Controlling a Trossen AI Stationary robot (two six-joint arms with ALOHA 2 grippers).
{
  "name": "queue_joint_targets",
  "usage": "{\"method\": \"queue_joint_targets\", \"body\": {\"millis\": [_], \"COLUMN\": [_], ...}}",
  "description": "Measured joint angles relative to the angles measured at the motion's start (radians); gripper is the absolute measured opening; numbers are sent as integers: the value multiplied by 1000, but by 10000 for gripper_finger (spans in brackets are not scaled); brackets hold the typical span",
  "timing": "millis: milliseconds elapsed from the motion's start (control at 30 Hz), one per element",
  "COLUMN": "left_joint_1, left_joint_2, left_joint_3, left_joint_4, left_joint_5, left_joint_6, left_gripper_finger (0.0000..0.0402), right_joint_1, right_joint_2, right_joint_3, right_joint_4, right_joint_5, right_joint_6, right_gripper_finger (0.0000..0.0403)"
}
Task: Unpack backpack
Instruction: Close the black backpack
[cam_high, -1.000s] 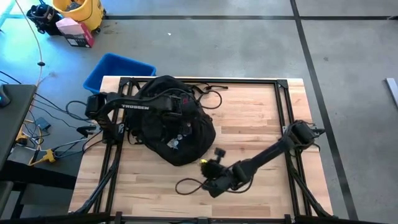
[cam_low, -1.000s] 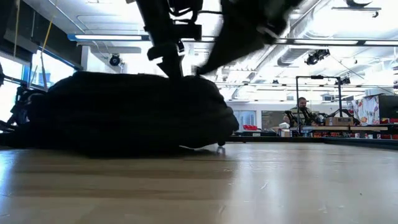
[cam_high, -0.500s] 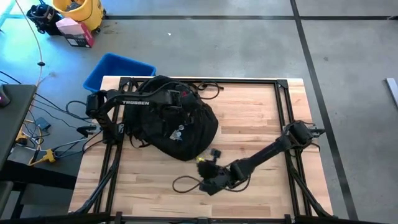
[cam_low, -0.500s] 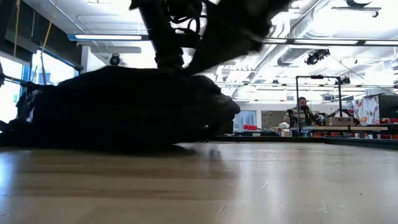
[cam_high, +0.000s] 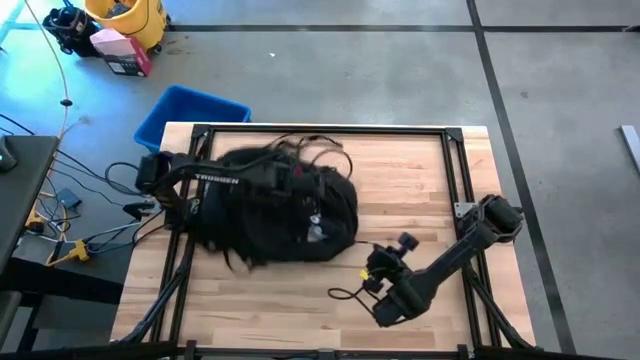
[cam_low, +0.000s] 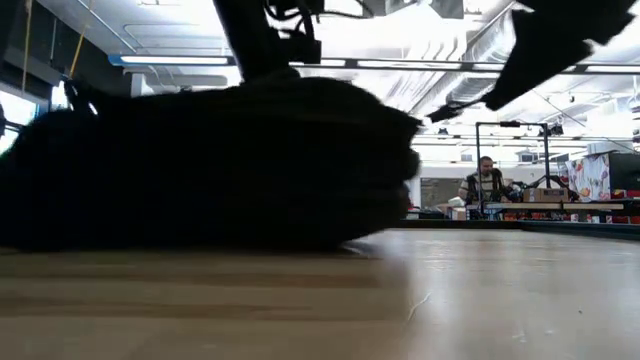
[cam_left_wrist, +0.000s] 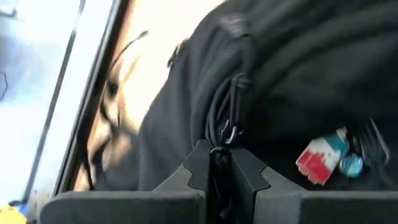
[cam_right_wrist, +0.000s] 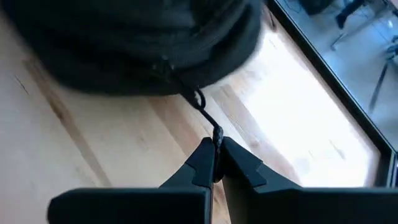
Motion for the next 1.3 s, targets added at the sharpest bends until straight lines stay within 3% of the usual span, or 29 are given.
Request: {"method": "queue_joint_targets", "body": {"millis": [167,333,467,633,767,867,967,1133,1300], "left_joint_1": [-19,63,158,259,291,290,275,226,121], "left_joint_2": [0,0,0,1,2,-9,-30,-87,-180], "left_joint_3": [-2,0,0,-1,-1,0,3,3,2], "left_joint_4": [69,116,106,108,94,50,-15,-130,-150], "left_joint_5": [-81,-85,-72,-45,-31,-66,-30,62,290], "left_joint_6": [48,97,112,137,172,216,224,236,223], "left_gripper_finger": [6,6,6,6,6,6,21,107,192], "right_joint_1": [-12,-51,-81,-157,-174,-154,-121,-76,-52], "right_joint_2": [-1,25,81,180,183,146,100,44,37], "right_joint_3": [-1,-2,-2,-3,-3,-3,1,1,1], "right_joint_4": [200,672,1100,1431,1314,1130,941,689,598], "right_joint_5": [2,-23,-102,-212,-259,-200,-134,-53,-19], "right_joint_6": [-80,-393,-683,-878,-814,-719,-596,-427,-357], "right_gripper_finger": [0,0,0,0,0,0,0,0,0]}}
